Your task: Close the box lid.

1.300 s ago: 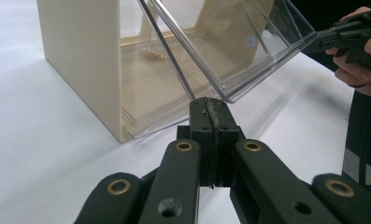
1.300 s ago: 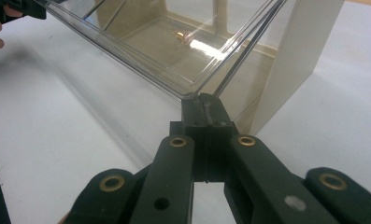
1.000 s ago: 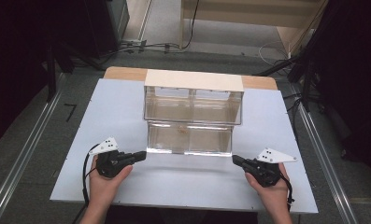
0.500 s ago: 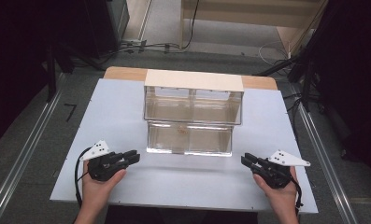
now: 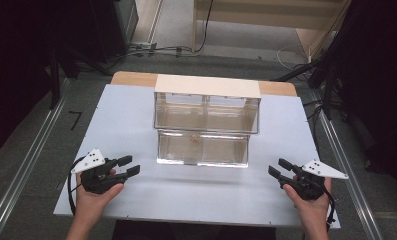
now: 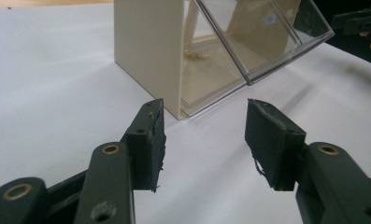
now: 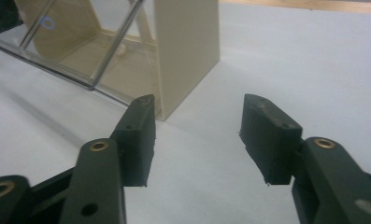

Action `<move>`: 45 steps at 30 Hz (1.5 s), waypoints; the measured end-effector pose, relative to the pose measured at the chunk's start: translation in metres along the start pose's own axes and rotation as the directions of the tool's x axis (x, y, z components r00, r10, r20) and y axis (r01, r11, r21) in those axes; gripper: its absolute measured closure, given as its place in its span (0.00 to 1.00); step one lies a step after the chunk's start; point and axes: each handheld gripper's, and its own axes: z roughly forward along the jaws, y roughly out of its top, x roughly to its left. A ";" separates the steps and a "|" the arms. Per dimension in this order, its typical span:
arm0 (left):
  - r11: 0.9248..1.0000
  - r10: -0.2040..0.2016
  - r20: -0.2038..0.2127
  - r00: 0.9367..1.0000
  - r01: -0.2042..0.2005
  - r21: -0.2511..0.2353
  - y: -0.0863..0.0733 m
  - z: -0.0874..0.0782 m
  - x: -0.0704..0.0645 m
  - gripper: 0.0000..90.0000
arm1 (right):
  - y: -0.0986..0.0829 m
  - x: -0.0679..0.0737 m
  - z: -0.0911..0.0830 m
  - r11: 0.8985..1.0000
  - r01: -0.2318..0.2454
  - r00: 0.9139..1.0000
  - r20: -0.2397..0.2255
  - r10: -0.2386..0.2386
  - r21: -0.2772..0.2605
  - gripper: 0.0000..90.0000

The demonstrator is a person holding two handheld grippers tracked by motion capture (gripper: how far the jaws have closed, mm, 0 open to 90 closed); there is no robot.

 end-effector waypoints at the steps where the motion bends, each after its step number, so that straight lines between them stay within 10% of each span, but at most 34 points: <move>1: 1.000 0.001 -0.005 1.000 -0.001 0.004 0.000 -0.002 0.001 0.48 | -0.001 -0.002 -0.001 1.000 -0.006 1.000 0.006 0.006 0.001 0.45; 23: 1.000 -0.018 -0.105 0.994 0.017 -0.020 -0.005 -0.027 0.022 0.00 | -0.018 -0.038 -0.016 0.998 -0.062 0.997 0.038 0.063 -0.024 0.08; 45: 1.000 -0.018 -0.160 0.987 0.020 0.009 -0.012 -0.027 0.028 0.00 | -0.031 -0.053 -0.017 0.995 -0.092 0.994 0.049 0.093 -0.031 0.00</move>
